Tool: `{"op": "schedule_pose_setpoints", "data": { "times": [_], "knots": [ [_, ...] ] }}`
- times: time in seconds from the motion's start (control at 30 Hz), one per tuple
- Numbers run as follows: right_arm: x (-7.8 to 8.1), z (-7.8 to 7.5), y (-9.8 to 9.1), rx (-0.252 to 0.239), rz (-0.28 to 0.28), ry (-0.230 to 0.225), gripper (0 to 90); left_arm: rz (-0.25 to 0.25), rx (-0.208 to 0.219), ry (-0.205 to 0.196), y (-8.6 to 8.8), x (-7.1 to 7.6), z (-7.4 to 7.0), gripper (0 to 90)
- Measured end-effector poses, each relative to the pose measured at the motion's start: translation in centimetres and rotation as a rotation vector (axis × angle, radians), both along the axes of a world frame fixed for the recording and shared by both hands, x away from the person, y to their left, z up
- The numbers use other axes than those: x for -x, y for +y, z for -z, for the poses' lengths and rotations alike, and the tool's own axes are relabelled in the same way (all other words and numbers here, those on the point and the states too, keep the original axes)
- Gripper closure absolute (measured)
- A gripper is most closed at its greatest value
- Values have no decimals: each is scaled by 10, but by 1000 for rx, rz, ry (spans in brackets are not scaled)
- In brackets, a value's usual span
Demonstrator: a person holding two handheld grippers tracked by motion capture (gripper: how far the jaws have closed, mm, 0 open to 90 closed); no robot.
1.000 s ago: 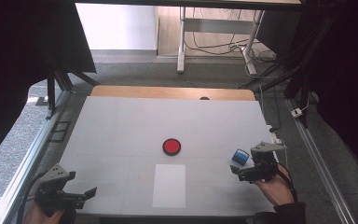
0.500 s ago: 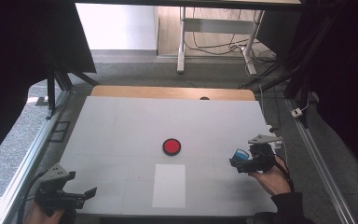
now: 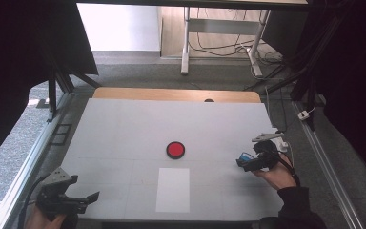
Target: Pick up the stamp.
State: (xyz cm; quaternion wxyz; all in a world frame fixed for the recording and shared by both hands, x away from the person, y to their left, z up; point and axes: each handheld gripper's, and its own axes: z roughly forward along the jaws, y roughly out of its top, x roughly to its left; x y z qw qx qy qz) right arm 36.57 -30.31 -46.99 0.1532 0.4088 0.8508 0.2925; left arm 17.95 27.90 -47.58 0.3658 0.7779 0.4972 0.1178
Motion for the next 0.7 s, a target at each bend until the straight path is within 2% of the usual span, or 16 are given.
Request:
{"op": "schedule_pose_setpoints", "data": {
  "times": [0.07, 0.13, 0.2, 0.33, 0.4, 0.43, 0.53, 0.7],
  "knots": [
    [0, 2, -1, 17, -14, 5, 21, 0, 0, 0, 0, 0, 0, 1],
    [1, 2, -2, 21, -32, 2, 91, 4, -1, 0, 0, 0, 0, 1],
    [1, 3, -3, 11, -50, 19, 182, 5, -2, 0, 0, 0, 0, 1],
    [1, 2, -5, 18, -88, 22, 305, 4, -3, 2, -1, 0, 0, 2],
    [1, 1, -6, 22, -93, 16, 369, 3, -4, 2, -1, 0, 0, 2],
    [1, 0, -7, 11, -94, 31, 415, 3, -7, 1, -1, 0, 0, 2],
    [0, -1, -11, 1, -105, 27, 512, 4, -8, 3, -1, 0, 0, 2],
    [-3, 0, -16, -4, -117, 38, 578, 4, -9, 3, -1, 0, 0, 3]
  ]
}}
